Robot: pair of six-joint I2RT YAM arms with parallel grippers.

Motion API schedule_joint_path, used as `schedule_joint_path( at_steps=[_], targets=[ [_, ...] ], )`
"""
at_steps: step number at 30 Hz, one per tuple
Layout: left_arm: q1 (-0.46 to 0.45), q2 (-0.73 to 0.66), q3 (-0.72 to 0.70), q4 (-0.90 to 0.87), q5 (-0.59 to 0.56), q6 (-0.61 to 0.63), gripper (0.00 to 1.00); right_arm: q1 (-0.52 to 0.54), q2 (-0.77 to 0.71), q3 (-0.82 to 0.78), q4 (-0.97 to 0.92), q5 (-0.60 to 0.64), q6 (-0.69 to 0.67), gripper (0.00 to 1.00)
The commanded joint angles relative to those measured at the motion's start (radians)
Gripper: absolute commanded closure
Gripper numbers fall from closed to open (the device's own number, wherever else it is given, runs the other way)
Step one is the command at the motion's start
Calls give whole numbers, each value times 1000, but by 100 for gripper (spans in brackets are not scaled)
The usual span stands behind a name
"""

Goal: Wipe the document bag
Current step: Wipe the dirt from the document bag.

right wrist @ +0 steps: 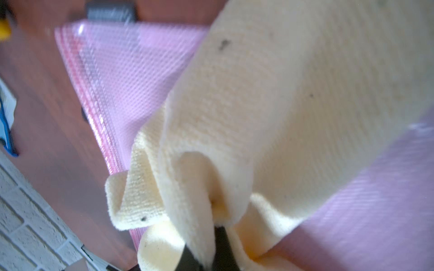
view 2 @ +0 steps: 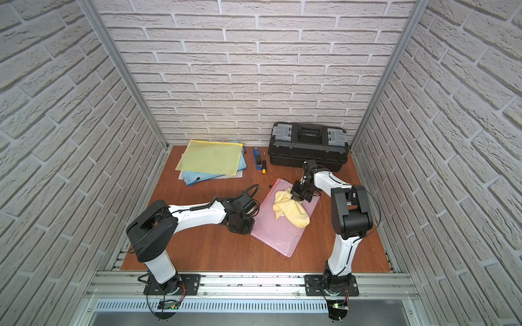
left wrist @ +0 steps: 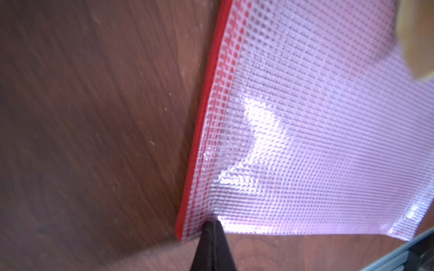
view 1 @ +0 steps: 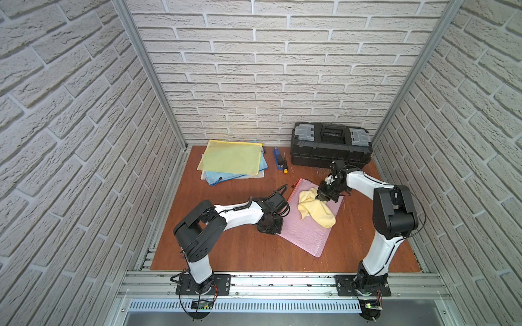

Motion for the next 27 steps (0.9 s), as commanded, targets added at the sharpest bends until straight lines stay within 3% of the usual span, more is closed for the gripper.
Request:
schedule_joint_path(
  at_steps=[1, 4, 7, 12, 16, 18, 22, 24, 27],
  targets=[
    [1, -4, -27, -31, -52, -3, 100, -72, -18, 58, -117, 47, -107, 98],
    [1, -1, -20, -32, -48, 2, 100, -74, -67, 13, -112, 8, -112, 98],
    [0, 12, -10, -32, -48, 7, 100, -11, -154, -147, -46, -94, -62, 98],
    [0, 27, -1, -33, -42, -3, 100, 262, -318, -384, -7, -100, 50, 98],
    [0, 10, -13, -39, -43, -3, 100, 428, -451, -584, 132, -155, 255, 98],
    [0, 4, -11, -53, -51, 1, 100, 430, -524, -654, 182, -153, 325, 98],
    [0, 6, -9, -58, -48, 9, 100, 368, -557, -617, 140, -56, 278, 98],
    [0, 7, -5, -59, -47, 13, 100, 293, -482, -559, 117, -43, 201, 98],
    [0, 7, 6, -65, -53, 18, 100, 129, -299, -452, 71, -118, 71, 98]
  ],
)
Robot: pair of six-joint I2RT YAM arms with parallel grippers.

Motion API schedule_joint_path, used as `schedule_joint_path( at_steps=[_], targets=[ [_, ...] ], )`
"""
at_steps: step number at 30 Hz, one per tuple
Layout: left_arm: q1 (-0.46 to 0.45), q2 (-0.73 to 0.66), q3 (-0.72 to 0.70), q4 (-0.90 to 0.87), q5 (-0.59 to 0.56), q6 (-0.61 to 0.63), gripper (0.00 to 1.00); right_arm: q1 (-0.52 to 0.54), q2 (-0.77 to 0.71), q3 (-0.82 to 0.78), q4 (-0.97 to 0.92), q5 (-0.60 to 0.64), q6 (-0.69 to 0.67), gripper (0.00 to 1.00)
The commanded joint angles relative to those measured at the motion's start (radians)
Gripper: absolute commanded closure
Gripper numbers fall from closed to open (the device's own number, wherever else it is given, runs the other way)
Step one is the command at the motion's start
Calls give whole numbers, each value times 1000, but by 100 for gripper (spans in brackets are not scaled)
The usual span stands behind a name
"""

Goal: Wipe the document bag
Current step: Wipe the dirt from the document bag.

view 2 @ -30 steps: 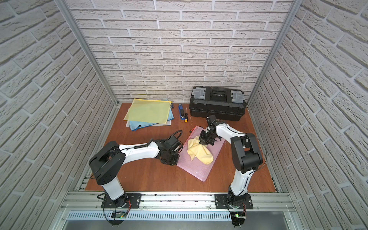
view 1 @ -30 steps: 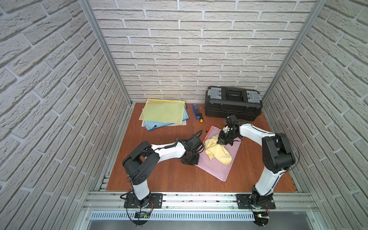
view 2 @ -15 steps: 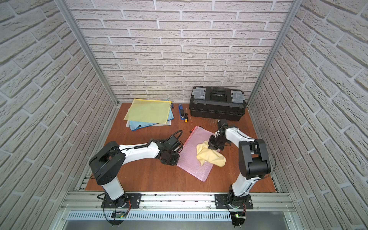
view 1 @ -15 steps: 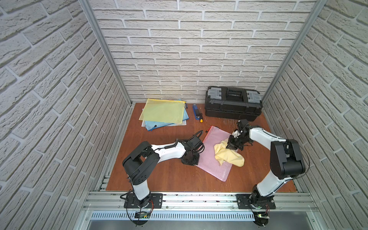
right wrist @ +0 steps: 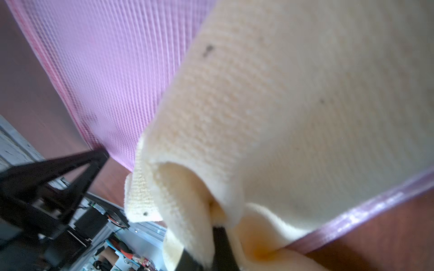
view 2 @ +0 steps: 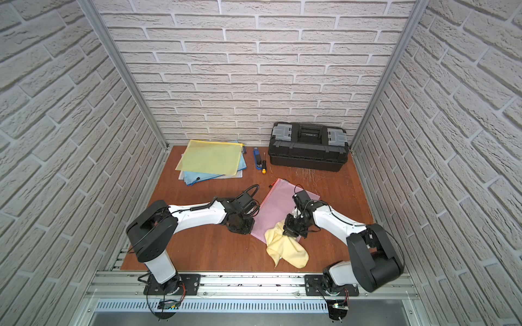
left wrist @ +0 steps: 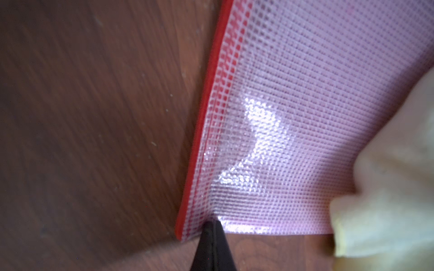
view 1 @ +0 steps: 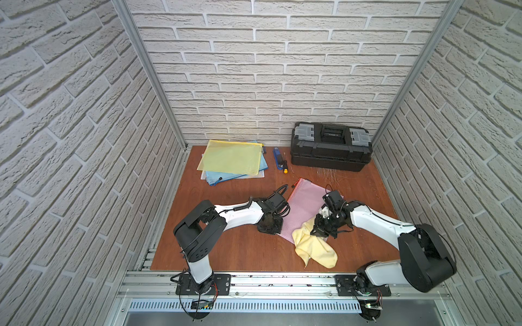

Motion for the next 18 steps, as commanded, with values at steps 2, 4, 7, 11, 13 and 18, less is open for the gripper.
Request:
schedule_joint_path(
  at_steps=[2, 4, 7, 11, 13, 18],
  targets=[
    [1, 3, 12, -68, -55, 17, 100, -207, 217, 135, -4, -63, -174, 98],
    [1, -1, 10, -67, -63, 15, 100, -286, 277, 206, -32, -33, -217, 98],
    [1, -6, 6, -73, -70, 11, 100, -384, 343, 324, -90, 17, -272, 98],
    [0, -12, 4, -76, -72, 10, 100, -472, 411, 458, -133, 17, -315, 98],
    [1, -10, 14, -87, -76, 16, 100, -476, 423, 493, -157, -7, -328, 98],
    [1, -9, 15, -91, -80, 23, 100, -416, 339, 401, -166, -61, -352, 98]
  ],
)
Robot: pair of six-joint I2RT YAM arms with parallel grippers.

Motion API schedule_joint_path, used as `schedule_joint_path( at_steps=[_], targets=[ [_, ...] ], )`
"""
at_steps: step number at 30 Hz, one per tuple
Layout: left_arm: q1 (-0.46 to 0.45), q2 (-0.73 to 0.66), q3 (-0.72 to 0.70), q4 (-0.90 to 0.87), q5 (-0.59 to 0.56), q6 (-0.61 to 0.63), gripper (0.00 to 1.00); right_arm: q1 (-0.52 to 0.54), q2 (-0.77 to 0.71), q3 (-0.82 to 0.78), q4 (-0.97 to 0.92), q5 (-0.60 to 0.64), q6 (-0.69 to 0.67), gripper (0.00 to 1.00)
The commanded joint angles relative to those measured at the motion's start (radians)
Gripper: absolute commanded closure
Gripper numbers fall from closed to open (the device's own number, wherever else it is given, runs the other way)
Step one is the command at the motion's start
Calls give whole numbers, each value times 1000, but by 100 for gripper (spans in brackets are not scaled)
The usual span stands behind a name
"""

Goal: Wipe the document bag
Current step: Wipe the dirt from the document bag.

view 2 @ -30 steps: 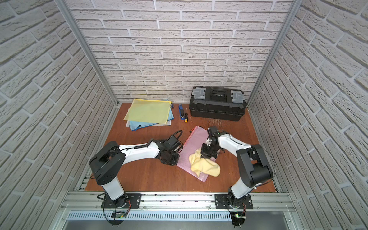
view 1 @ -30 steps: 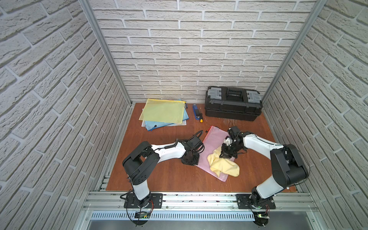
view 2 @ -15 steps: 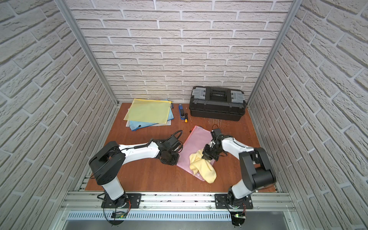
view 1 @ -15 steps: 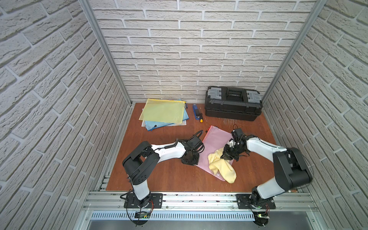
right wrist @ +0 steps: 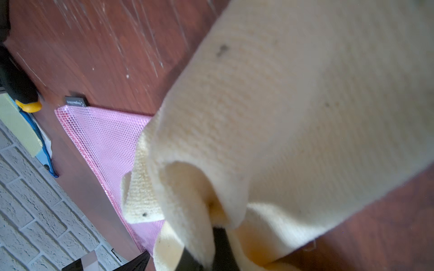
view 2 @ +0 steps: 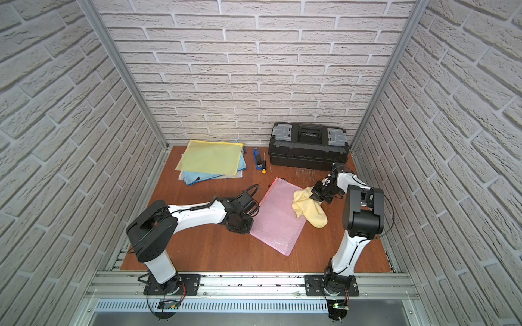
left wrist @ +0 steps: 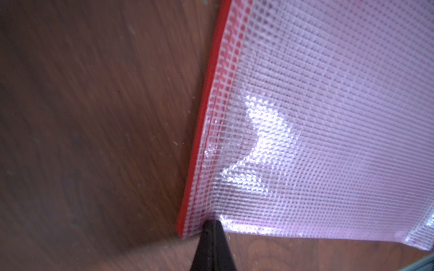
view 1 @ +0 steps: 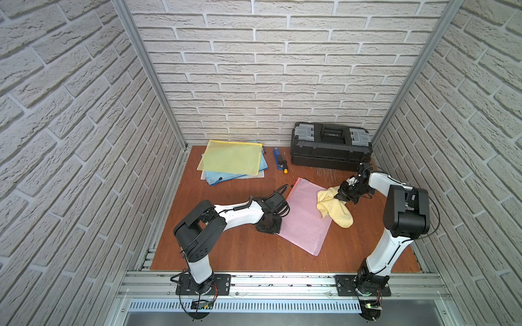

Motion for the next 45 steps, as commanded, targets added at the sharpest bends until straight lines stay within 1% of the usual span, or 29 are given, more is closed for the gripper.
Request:
schedule_joint_path(
  at_steps=[1, 3, 5, 7, 9, 11, 12, 14, 17, 19, 23, 26, 29, 31, 33, 37, 38, 39, 40, 41, 42, 44, 45],
  targets=[
    [1, -5, 6, -57, -33, 19, 100, 74, -95, -92, -62, -45, -40, 98],
    [1, 5, 13, -62, -31, 24, 100, 140, -158, -188, -48, -63, -19, 98],
    [1, 14, 16, -60, -31, 24, 100, 223, -228, -288, -13, -66, 30, 98],
    [0, 21, 21, -60, -27, 24, 100, 318, -294, -387, 44, -75, 116, 98],
    [-1, 27, 26, -60, -24, 22, 100, 427, -355, -486, 137, -104, 238, 98],
    [-2, 31, 28, -58, -23, 23, 100, 518, -390, -547, 240, -136, 316, 98],
    [-2, 36, 31, -57, -22, 22, 100, 553, -391, -562, 274, -148, 334, 98],
    [-4, 42, 39, -60, -19, 25, 100, 568, -366, -558, 281, -151, 321, 98],
    [-7, 49, 47, -69, -15, 32, 100, 550, -286, -480, 214, -95, 243, 98],
    [-9, 44, 46, -76, -22, 34, 100, 515, -219, -421, 204, -98, 195, 98],
    [-8, 33, 39, -91, -48, 28, 100, 369, -75, -263, 128, -137, 77, 98],
    [-8, 23, 37, -100, -63, 23, 100, 246, -37, -138, 21, -110, -6, 98],
    [-9, 20, 41, -95, -67, 22, 100, 140, -42, -19, -87, -40, -75, 98],
    [-9, 26, 49, -99, -64, 26, 100, 79, -52, 40, -145, -33, -103, 98],
    [-9, 29, 60, -102, -62, 31, 100, 29, -92, 70, -171, -28, -110, 98],
    [-8, 4, 66, -103, -86, 38, 100, 11, -241, 54, -167, 15, -67, 98],
    [-9, -11, 68, -107, -98, 41, 99, 11, -286, 36, -156, 14, -50, 98],
    [-10, -29, 70, -109, -113, 45, 85, 11, -323, 20, -150, 10, -37, 98],
    [-8, -48, 72, -109, -123, 51, 64, 12, -352, 6, -146, 8, -26, 98],
    [-9, -72, 76, -112, -134, 56, 34, 9, -378, -6, -151, 6, -21, 98],
    [-11, -99, 83, -119, -149, 62, 16, 6, -406, -16, -157, 8, -16, 98],
    [-20, -150, 111, -145, -189, 89, 3, -7, -462, -19, -175, 23, -15, 98],
    [-33, -170, 137, -165, -219, 107, 2, -22, -493, -15, -184, 36, -11, 98]
  ],
)
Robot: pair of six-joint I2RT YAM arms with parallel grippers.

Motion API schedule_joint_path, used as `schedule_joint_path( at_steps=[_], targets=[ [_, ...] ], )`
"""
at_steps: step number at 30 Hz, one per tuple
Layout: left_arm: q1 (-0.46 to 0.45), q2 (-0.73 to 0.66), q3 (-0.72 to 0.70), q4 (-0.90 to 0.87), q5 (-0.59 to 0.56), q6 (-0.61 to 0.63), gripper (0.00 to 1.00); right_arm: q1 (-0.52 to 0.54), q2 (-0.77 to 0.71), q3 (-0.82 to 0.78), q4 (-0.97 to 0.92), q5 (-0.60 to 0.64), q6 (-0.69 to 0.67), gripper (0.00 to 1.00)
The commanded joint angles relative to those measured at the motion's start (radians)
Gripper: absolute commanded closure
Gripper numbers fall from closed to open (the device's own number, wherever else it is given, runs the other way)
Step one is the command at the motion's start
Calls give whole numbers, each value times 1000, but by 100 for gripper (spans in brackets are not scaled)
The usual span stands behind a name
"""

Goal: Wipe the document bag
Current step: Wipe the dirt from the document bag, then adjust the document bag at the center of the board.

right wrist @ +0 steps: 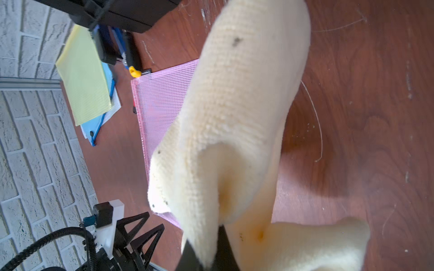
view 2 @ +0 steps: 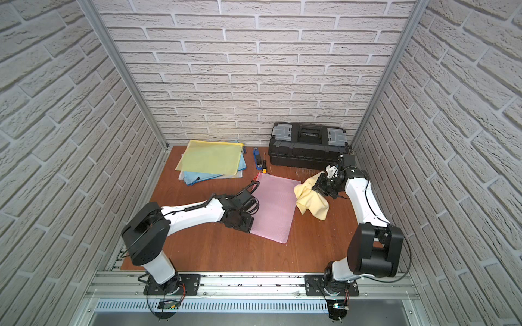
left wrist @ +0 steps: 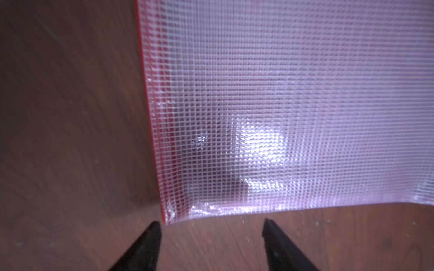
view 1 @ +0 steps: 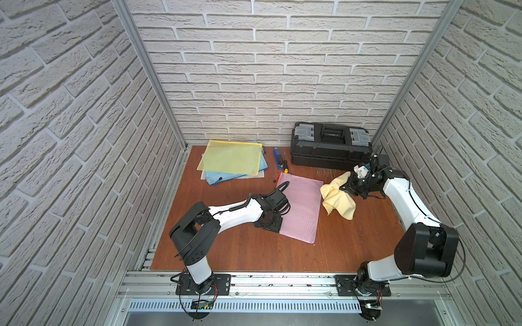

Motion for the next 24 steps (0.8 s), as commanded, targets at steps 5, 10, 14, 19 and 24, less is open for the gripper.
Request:
schedule_joint_path(
  at_steps=[5, 10, 14, 19, 24],
  targets=[
    [-110, -56, 254, -164, -153, 165, 2, -144, -230, -11, -11, 59, 109, 98],
    [-270, 153, 505, -334, -252, 249, 3, -234, -331, 5, 14, 97, 125, 98],
    [-343, 354, 675, -430, -247, 256, 10, -301, -319, 17, 10, 33, 123, 98],
    [-369, 491, 803, -442, -217, 273, 18, -341, -331, -3, 45, -29, 141, 98],
    [-365, 548, 879, -461, -161, 253, 21, -351, -342, -11, 37, -42, 119, 98]
  ],
)
